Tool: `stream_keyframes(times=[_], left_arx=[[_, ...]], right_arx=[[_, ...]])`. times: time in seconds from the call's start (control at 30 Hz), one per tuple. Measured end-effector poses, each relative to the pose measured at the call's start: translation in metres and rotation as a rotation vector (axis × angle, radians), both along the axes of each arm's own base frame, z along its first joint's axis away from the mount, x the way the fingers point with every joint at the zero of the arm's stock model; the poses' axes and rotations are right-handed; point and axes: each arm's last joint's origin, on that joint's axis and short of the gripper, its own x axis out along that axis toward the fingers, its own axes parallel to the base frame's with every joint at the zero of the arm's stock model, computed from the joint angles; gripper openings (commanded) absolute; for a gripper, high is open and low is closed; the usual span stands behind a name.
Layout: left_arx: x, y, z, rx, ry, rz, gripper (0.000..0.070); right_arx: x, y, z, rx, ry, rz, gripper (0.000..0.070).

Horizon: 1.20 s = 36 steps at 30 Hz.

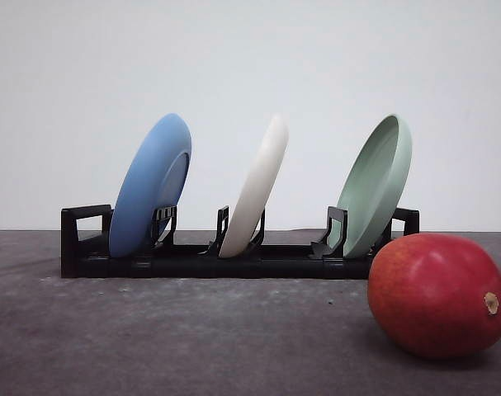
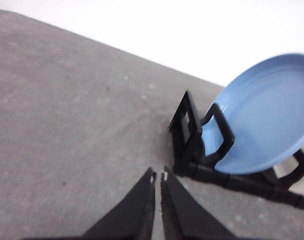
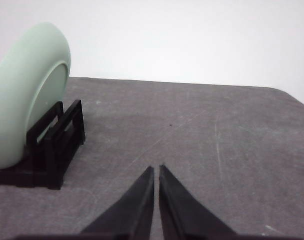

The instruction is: Place pomegranate in white plate

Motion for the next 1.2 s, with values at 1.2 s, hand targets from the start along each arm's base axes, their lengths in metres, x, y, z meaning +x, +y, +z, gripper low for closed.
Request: stream_keyframes(times=[1.2], left_arx=[[-0.022,0.001,0.134,0.077,0.300,-0.016,0.0000]], right_arx=[[-0.024,0.007,0.114,0.269,0.317,0.191,0.0010]])
